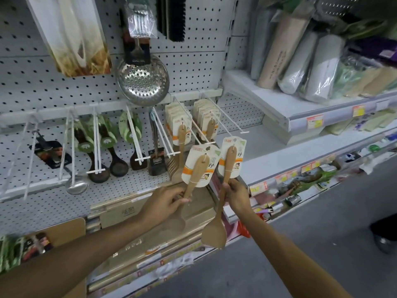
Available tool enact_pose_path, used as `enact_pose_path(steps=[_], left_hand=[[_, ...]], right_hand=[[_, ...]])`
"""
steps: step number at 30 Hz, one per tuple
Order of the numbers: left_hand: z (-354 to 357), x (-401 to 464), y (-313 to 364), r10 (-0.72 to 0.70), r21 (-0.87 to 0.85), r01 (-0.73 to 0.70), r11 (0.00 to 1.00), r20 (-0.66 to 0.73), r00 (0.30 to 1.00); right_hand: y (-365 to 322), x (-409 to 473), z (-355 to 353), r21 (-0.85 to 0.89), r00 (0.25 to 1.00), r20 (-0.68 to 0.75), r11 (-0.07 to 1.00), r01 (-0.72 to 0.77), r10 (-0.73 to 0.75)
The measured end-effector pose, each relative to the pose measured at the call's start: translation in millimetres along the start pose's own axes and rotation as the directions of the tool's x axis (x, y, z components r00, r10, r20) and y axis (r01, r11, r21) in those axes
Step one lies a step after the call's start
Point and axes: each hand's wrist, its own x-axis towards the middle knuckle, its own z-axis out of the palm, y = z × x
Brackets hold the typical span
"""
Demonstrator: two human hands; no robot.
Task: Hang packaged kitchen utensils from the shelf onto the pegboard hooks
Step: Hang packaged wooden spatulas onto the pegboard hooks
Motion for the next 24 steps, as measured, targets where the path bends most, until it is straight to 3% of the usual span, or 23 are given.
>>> enact_pose_path(steps=[7,19,24], left_hand=[[2.1,5.7,-6.0,0.042,0.139,-0.039,0.99,-0.02,0.999],[32.8,21.0,10.4,-0.167,0.106,0.198,0.974,-0.249,0.954],[53.1,16.7,13.5,-0.22,0.091,0.252,0.963,-0.267,0.938]], right_hand=[[3.8,24.1,-3.2,-0.041,0.998,0.053,0.999,0.019,-0.017],[-5.8,113.8,-27.1,0.029,0.96,0.261,0.995,0.099,-0.103],[-13.1,137.5,-27.7,-0.046,0.957,0.286,0.997,0.067,-0.051]])
